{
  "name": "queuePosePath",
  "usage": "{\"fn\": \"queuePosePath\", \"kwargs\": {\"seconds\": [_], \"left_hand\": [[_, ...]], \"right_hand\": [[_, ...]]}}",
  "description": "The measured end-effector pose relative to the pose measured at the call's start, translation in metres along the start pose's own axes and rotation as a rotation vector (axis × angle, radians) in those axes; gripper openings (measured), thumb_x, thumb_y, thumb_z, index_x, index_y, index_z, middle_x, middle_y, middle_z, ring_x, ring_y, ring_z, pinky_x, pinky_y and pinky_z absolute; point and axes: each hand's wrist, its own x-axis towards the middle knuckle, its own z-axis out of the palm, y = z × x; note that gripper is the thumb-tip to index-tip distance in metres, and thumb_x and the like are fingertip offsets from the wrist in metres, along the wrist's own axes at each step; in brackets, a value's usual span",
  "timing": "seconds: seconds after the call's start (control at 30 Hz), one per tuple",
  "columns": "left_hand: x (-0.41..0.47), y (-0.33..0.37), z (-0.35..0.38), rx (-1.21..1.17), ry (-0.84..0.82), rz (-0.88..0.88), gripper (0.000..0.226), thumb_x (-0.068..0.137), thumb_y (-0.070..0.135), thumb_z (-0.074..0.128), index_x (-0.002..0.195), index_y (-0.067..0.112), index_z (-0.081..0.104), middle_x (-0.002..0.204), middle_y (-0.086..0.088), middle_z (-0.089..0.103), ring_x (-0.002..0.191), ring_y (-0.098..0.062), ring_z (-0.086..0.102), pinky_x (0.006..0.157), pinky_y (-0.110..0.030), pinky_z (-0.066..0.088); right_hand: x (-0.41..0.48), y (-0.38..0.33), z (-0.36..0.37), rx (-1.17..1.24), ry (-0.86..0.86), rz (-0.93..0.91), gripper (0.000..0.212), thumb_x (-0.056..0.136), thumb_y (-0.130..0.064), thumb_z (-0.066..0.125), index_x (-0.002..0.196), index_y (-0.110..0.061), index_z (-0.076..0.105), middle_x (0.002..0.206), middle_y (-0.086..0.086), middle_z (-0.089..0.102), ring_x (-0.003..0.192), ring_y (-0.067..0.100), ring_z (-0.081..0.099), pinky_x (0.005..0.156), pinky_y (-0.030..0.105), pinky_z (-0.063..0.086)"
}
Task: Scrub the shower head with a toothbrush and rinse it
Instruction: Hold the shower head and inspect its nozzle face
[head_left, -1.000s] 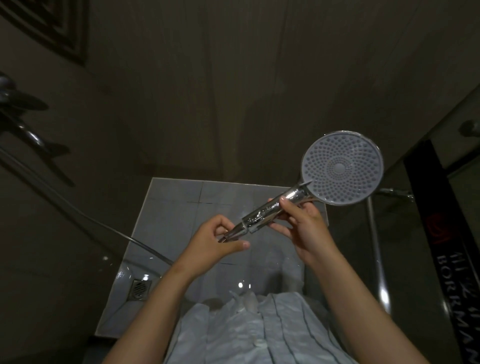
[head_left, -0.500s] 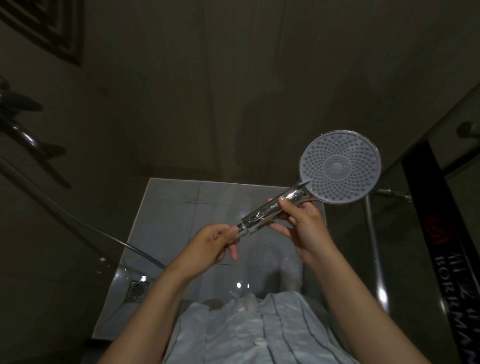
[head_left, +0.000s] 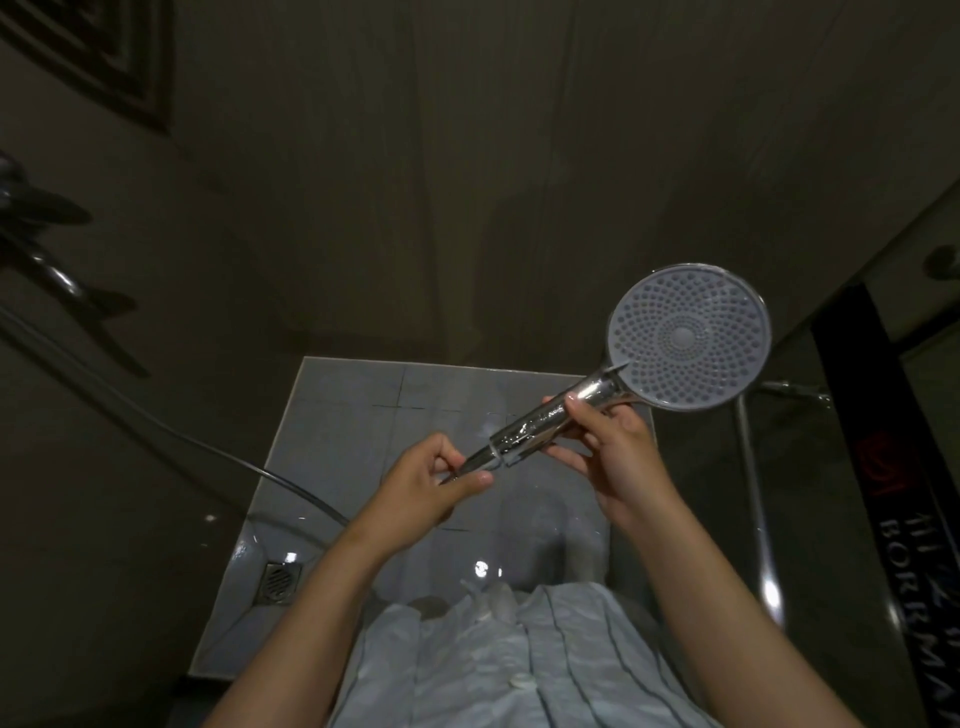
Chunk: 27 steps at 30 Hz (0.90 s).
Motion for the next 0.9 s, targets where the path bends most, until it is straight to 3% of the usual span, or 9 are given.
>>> {"fn": "queuePosePath", "kwargs": {"seconds": [0.17, 0.57, 0.63, 0.73, 0.8, 0.9], "left_hand": [[-0.002, 0.003, 0.000, -0.062, -0.068, -0.011, 0.023, 0.092, 0.013, 0.055, 0.071, 0.010, 0.045, 0.052, 0.000, 0.056, 0.034, -0.005, 0.032, 0.036, -0.014, 0.025], [-0.006, 0.005, -0.002, -0.035, -0.156, -0.064, 0.040, 0.099, 0.026, 0.037, 0.070, 0.006, 0.057, 0.050, -0.002, 0.058, 0.029, -0.006, 0.033, 0.036, -0.016, 0.027], [-0.007, 0.007, -0.002, -0.001, -0.140, -0.053, 0.036, 0.098, 0.026, 0.041, 0.079, 0.004, 0.062, 0.055, -0.004, 0.062, 0.030, -0.007, 0.035, 0.036, -0.016, 0.028], [-0.008, 0.007, 0.000, -0.016, -0.055, -0.017, 0.010, 0.085, 0.016, 0.065, 0.092, 0.009, 0.061, 0.063, -0.006, 0.067, 0.032, -0.008, 0.037, 0.034, -0.015, 0.030], [-0.009, 0.006, 0.002, -0.049, -0.009, -0.005, 0.020, 0.076, 0.005, 0.073, 0.088, 0.010, 0.058, 0.064, -0.003, 0.069, 0.032, -0.008, 0.039, 0.033, -0.015, 0.032], [-0.011, 0.006, 0.003, -0.076, 0.012, 0.041, 0.015, 0.077, 0.002, 0.072, 0.080, 0.005, 0.058, 0.067, -0.005, 0.070, 0.032, -0.008, 0.041, 0.033, -0.016, 0.033]], "right_hand": [[-0.001, -0.002, 0.001, 0.002, 0.002, -0.001, 0.010, 0.090, -0.009, 0.057, 0.100, -0.007, 0.057, 0.090, 0.008, 0.073, 0.080, 0.013, 0.072, 0.060, 0.030, 0.058], [-0.004, 0.001, 0.000, -0.007, -0.017, -0.012, 0.003, 0.090, -0.009, 0.057, 0.092, -0.010, 0.058, 0.083, 0.003, 0.075, 0.076, 0.012, 0.071, 0.058, 0.028, 0.057], [-0.004, 0.001, 0.000, -0.004, -0.022, -0.018, 0.003, 0.089, -0.009, 0.057, 0.093, -0.010, 0.058, 0.083, 0.002, 0.075, 0.076, 0.012, 0.071, 0.058, 0.028, 0.057], [-0.003, 0.000, -0.001, -0.001, -0.034, -0.023, 0.004, 0.090, -0.009, 0.056, 0.094, -0.010, 0.057, 0.085, 0.002, 0.075, 0.079, 0.012, 0.072, 0.060, 0.029, 0.057], [-0.004, -0.001, -0.001, 0.001, -0.043, -0.024, 0.003, 0.090, -0.009, 0.056, 0.093, -0.010, 0.058, 0.087, 0.003, 0.075, 0.081, 0.013, 0.071, 0.062, 0.030, 0.057], [-0.006, -0.001, -0.001, 0.002, -0.046, -0.029, 0.003, 0.089, -0.009, 0.057, 0.091, -0.009, 0.060, 0.087, 0.005, 0.075, 0.083, 0.015, 0.071, 0.064, 0.032, 0.058]]}}
